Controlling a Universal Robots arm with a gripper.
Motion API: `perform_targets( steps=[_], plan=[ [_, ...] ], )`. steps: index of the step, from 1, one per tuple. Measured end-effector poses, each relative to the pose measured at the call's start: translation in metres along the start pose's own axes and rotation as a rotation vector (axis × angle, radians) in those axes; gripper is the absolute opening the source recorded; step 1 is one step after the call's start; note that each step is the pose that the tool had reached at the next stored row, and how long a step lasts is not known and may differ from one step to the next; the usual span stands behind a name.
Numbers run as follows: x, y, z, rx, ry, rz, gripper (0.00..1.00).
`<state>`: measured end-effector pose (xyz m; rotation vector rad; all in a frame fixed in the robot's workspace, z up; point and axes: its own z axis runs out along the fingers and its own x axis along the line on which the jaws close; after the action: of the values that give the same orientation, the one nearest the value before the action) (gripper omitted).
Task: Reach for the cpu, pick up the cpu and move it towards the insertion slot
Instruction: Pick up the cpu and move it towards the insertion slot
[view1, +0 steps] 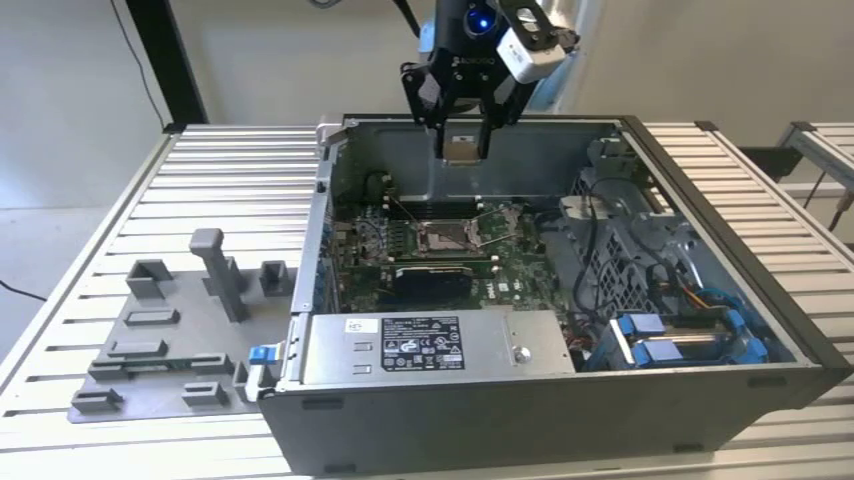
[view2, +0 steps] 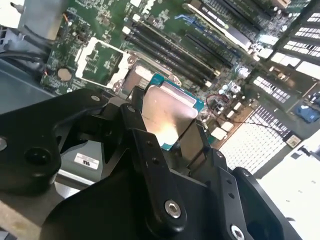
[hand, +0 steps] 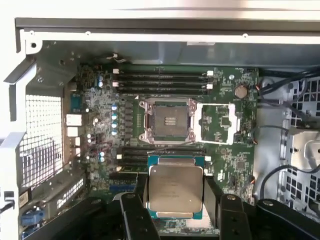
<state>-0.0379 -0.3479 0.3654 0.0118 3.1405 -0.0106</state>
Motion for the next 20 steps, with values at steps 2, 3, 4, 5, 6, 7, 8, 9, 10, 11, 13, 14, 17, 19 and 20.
perform_targets(
  steps=[2, 3, 4, 5, 6, 7, 8, 9, 10, 11, 13, 14, 17, 19, 20],
  plan=[
    [-0.0016, 0.0038, 0.0002, 0.0000, 0.0001, 0.000, 0.00],
    [-0.0024, 0.0060, 0.0003, 0.0001, 0.0000, 0.000, 0.00],
    [-0.0030, 0.0081, 0.0004, 0.0001, 0.0001, 0.000, 0.00],
    [-0.0033, 0.0102, 0.0006, 0.0000, 0.0000, 0.000, 0.00],
    [-0.0034, 0.0122, 0.0007, 0.0000, 0.0000, 0.000, 0.00],
    [-0.0034, 0.0138, 0.0007, 0.0000, 0.0000, 0.000, 0.00],
    [-0.0034, 0.0152, 0.0007, 0.0001, 0.0001, 0.000, 0.00],
    [-0.0034, 0.0165, 0.0007, 0.0001, 0.0001, 0.000, 0.00],
    [-0.0034, 0.0181, 0.0008, 0.0000, 0.0000, 0.000, 0.00],
    [-0.0033, 0.0200, 0.0008, 0.0000, 0.0000, 0.000, 0.00],
    [-0.0033, 0.0243, 0.0009, 0.0000, 0.0001, 0.000, 0.00],
    [-0.0033, 0.0264, 0.0010, 0.0000, 0.0000, 0.000, 0.00],
    [-0.0032, 0.0311, 0.0009, 0.0000, 0.0000, 0.000, 0.00],
    [-0.0032, 0.0318, 0.0008, 0.0002, 0.0001, 0.000, 0.00],
    [-0.0032, 0.0318, 0.0009, 0.0001, 0.0001, 0.000, 0.00]
  ],
)
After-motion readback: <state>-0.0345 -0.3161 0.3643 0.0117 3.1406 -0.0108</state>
